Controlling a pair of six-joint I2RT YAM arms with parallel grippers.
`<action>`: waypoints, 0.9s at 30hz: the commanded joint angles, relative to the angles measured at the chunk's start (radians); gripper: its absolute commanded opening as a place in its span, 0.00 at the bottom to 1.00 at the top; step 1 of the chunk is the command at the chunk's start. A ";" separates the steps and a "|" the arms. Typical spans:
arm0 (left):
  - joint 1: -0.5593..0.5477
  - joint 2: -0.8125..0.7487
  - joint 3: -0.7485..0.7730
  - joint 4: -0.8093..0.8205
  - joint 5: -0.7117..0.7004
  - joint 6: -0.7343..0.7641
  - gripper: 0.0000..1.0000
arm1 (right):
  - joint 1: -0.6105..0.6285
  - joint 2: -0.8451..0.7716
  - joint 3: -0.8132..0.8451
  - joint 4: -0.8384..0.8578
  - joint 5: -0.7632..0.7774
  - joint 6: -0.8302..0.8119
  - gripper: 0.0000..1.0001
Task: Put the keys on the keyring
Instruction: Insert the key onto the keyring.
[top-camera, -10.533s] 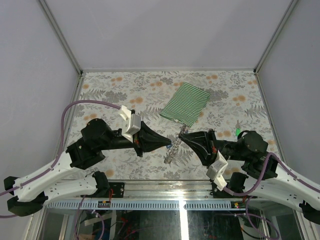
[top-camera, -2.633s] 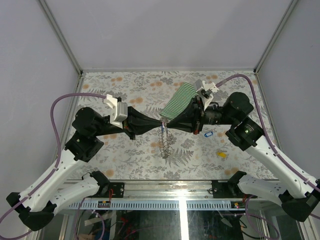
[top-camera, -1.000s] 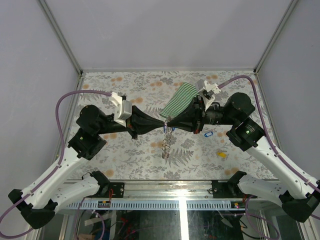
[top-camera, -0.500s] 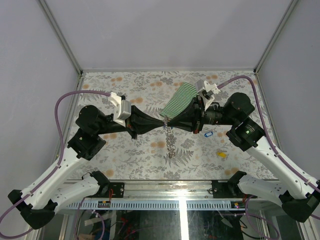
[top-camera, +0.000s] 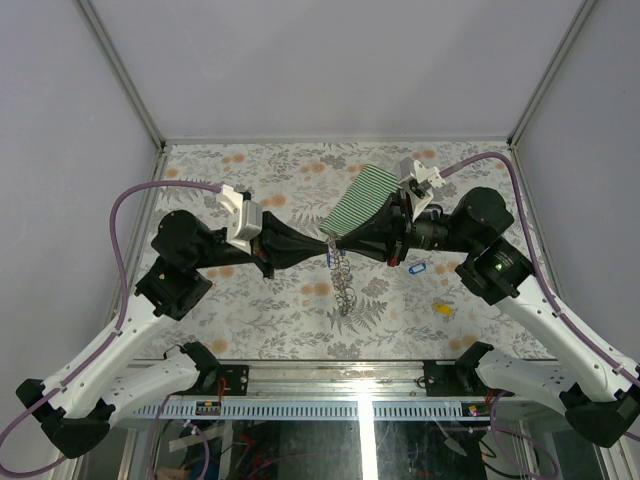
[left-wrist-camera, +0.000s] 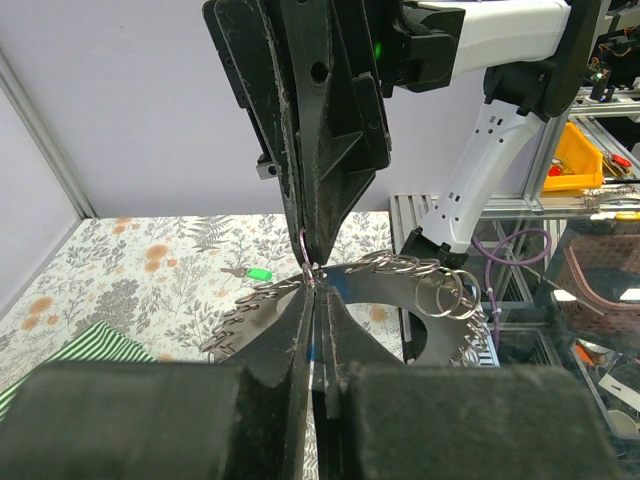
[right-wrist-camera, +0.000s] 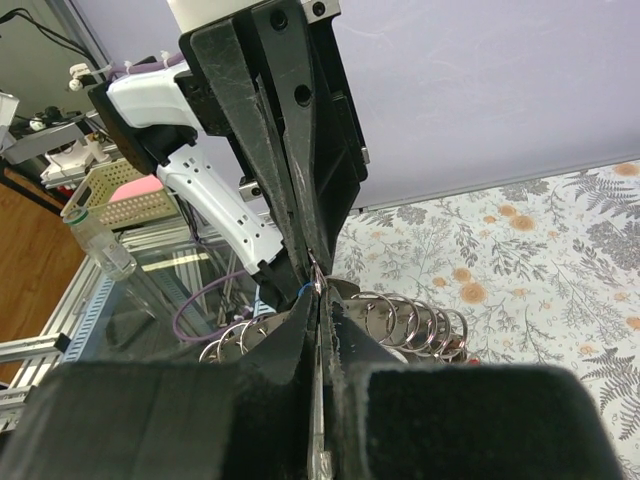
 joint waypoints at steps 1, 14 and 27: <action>0.001 -0.009 0.019 0.042 0.058 -0.004 0.00 | -0.005 -0.027 0.027 0.073 0.088 -0.003 0.00; 0.001 -0.012 0.016 0.036 0.040 0.003 0.00 | -0.005 -0.029 -0.006 0.180 0.129 0.090 0.00; 0.000 -0.003 0.027 0.007 -0.014 0.029 0.00 | -0.005 -0.021 -0.020 0.219 0.179 0.157 0.00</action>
